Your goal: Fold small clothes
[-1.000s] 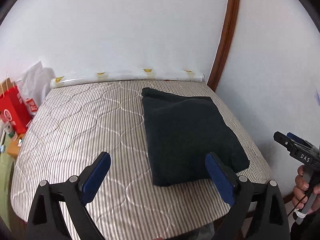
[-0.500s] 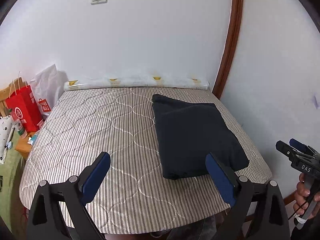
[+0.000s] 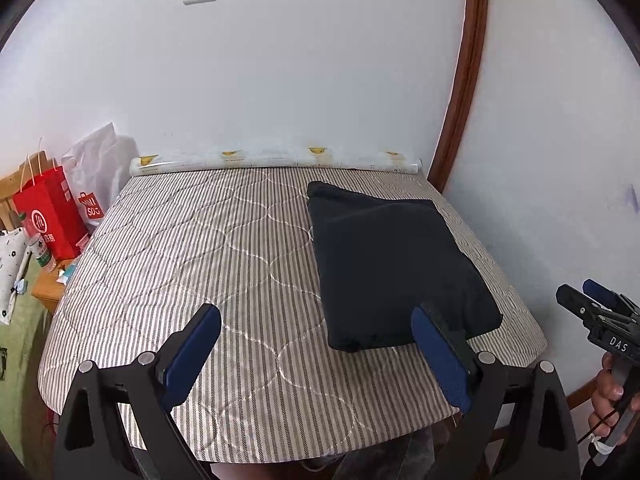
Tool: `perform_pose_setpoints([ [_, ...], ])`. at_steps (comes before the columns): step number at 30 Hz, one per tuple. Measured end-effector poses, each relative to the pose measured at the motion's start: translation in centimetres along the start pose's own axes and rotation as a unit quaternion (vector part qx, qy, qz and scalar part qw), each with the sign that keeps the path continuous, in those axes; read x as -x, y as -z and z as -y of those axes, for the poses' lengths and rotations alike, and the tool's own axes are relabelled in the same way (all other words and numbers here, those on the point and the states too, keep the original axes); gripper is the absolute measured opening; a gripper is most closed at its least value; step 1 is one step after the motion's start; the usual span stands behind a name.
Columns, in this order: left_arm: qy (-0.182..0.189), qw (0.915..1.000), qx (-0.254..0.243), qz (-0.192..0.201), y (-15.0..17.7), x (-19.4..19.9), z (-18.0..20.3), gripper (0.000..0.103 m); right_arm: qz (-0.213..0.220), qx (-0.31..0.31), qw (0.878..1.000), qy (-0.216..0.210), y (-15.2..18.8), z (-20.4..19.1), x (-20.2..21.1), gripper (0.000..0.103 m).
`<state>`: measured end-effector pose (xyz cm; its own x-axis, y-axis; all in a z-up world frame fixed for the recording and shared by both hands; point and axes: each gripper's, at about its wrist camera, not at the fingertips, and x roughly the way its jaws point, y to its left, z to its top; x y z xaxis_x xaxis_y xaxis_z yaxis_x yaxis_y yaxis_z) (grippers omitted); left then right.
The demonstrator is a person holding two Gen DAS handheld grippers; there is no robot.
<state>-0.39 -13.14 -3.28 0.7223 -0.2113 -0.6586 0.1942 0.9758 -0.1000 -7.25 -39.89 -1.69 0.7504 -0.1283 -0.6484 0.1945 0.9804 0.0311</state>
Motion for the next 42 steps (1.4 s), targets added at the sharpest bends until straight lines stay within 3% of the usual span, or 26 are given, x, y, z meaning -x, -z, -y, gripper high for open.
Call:
perform_pose_setpoints([
  [42, 0.005, 1.0000, 0.005, -0.002, 0.30, 0.35, -0.58, 0.096, -0.001, -0.006, 1.000, -0.009, 0.39, 0.28, 0.11, 0.094],
])
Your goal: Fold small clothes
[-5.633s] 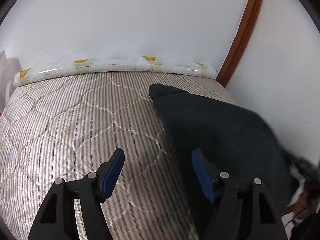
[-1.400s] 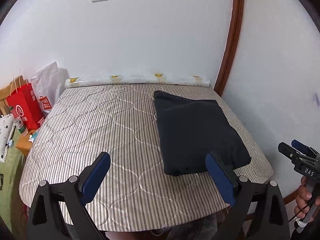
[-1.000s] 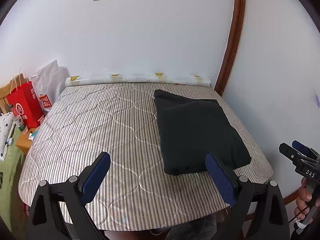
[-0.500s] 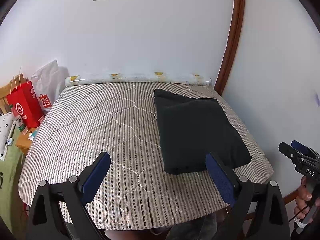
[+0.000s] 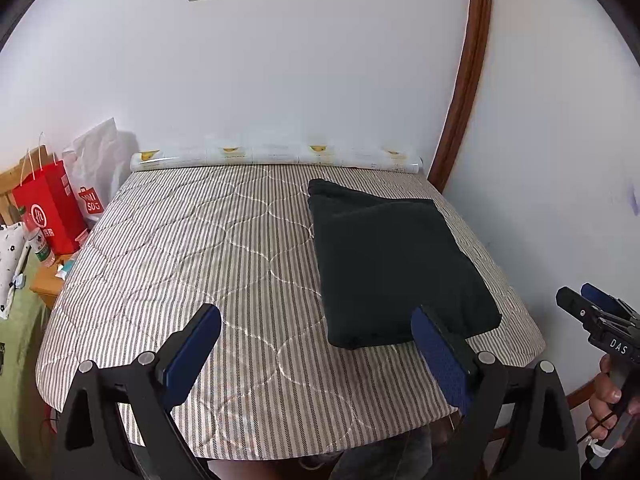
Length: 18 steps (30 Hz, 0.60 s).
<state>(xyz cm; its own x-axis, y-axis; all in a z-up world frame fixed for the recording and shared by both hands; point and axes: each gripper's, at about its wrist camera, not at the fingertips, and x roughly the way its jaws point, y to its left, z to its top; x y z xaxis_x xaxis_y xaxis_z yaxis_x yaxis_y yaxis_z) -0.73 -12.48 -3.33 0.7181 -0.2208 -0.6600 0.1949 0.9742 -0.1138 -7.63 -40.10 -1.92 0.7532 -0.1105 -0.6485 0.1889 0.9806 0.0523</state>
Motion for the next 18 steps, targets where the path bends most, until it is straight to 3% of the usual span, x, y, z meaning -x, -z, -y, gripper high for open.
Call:
perform_pose_setpoints([
  [18, 0.007, 1.0000, 0.004, -0.002, 0.17, -0.38, -0.51, 0.096, -0.001, 0.000, 1.000, -0.005, -0.10, -0.27, -0.09, 0.094],
])
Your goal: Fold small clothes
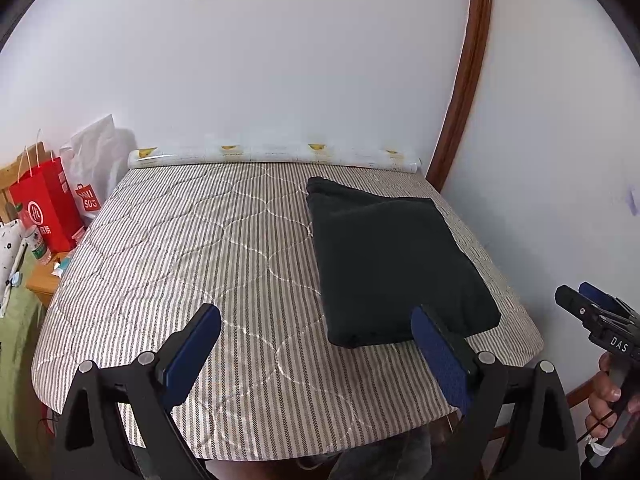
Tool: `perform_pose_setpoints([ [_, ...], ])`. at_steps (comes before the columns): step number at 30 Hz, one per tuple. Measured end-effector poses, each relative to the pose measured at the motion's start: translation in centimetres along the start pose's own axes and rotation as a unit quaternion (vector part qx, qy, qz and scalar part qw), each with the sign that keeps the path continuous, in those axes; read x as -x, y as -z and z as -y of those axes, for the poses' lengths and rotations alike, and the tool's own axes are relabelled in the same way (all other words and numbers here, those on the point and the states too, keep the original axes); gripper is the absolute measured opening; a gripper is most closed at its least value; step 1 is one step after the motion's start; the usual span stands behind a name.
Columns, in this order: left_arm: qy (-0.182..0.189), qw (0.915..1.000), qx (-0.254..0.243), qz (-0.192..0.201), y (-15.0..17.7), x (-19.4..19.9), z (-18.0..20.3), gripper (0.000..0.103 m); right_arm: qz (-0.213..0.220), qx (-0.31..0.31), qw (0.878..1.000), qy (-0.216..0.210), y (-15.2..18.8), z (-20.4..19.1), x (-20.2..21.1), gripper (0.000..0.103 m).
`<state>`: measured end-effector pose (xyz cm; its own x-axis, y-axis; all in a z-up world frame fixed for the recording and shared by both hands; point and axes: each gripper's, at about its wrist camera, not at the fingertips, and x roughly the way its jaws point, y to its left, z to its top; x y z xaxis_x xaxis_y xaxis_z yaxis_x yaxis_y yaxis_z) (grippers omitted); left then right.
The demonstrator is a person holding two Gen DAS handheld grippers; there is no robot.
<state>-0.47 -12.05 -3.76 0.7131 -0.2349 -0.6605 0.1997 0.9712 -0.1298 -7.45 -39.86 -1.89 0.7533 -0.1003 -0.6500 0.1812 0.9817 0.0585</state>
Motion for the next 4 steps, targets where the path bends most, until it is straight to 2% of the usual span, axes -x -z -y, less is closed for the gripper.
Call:
perform_pose_setpoints([
  [4, 0.008, 1.0000, -0.001, 0.004, 0.26, -0.29, -0.31, 0.096, 0.001, 0.003, 1.000, -0.005, 0.13, -0.04, -0.07, 0.094],
])
